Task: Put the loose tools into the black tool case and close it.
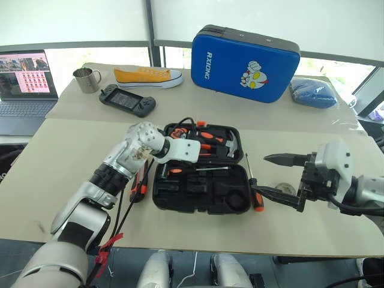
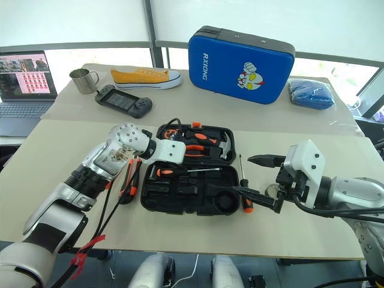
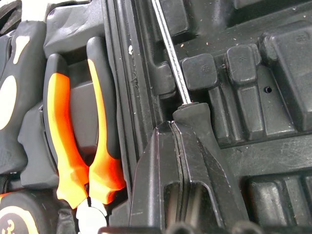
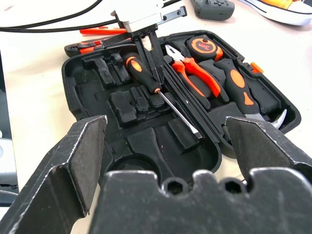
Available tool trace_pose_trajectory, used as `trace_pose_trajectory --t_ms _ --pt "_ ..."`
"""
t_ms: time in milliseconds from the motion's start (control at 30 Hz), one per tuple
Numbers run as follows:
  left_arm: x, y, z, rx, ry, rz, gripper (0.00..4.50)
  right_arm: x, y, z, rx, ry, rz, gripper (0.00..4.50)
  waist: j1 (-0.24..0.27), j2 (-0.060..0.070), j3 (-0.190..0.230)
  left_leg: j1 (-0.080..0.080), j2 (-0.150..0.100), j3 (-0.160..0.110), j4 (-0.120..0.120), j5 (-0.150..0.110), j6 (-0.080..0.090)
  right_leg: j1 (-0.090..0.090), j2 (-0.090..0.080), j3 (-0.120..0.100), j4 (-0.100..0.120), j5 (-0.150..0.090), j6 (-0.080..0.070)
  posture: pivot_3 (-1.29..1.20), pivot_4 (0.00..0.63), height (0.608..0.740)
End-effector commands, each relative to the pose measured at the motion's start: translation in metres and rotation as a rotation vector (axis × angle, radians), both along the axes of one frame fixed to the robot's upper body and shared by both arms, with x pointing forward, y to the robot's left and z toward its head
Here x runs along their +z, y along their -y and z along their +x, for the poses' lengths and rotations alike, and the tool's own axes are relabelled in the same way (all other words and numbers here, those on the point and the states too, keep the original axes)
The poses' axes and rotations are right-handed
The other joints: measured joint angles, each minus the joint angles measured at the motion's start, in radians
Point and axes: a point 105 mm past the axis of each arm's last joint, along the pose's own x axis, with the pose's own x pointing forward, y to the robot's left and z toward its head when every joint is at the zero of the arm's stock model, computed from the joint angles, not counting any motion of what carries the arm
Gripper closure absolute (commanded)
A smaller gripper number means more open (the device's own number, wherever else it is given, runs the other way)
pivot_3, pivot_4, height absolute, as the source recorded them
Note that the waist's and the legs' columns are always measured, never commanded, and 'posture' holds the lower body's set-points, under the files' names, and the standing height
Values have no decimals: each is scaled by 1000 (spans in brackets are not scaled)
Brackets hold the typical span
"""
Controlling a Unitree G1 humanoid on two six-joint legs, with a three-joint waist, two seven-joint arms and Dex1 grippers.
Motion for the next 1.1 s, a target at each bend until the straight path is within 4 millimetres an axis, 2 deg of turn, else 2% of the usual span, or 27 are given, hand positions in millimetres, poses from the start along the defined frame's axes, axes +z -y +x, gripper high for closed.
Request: trace_pose_trajectory --t_ms 33,200,500,600,700,767,867,933,1100 --pt "-21 4 -7 -67 -22 70 4440 7 -4 -1 16 51 1 0 0 0 0 0 0 0 0 0 0 0 0 0 0 0 0 0 150 739" --pt "-27 7 -1 -87 3 95 4440 4 -5 -1 15 42 -2 0 9 0 0 1 -1 1 1 0 0 2 0 0 0 0 0 0 150 739" --pt "-23 18 -1 -129 6 87 4440 -2 -4 2 17 29 -5 0 16 0 0 9 -1 1 1 -1 1 14 0 -2 -5 0 1 0 150 739" --pt "-8 19 7 -114 43 54 4440 -3 -7 4 27 22 2 0 16 0 0 9 -1 1 1 -1 1 14 0 -2 -5 0 1 0 150 739" --pt "21 14 11 -56 28 -37 4440 -3 -8 5 33 22 3 0 15 0 0 8 -2 1 1 -1 1 14 -1 -1 -5 0 2 0 150 739" --pt "36 11 7 -50 13 -84 4440 -2 -9 5 35 23 4 0 9 0 0 7 -1 0 1 -1 1 12 0 -1 -5 0 1 0 150 739" --pt "47 8 -2 -57 -9 -114 4440 -3 -9 4 35 21 6 0 0 0 0 1 -1 -3 1 -1 1 6 0 -1 -3 0 1 0 150 739" --pt "47 9 -7 -66 -12 -110 4440 -4 -9 3 36 18 6 0 -1 0 0 0 -1 -4 1 -1 1 3 0 0 -2 0 1 0 150 739" --pt "29 11 -9 -76 5 -53 4440 -6 -9 2 35 15 6 0 -1 0 0 -2 -1 -4 1 -1 1 1 0 0 -1 0 1 0 150 739"
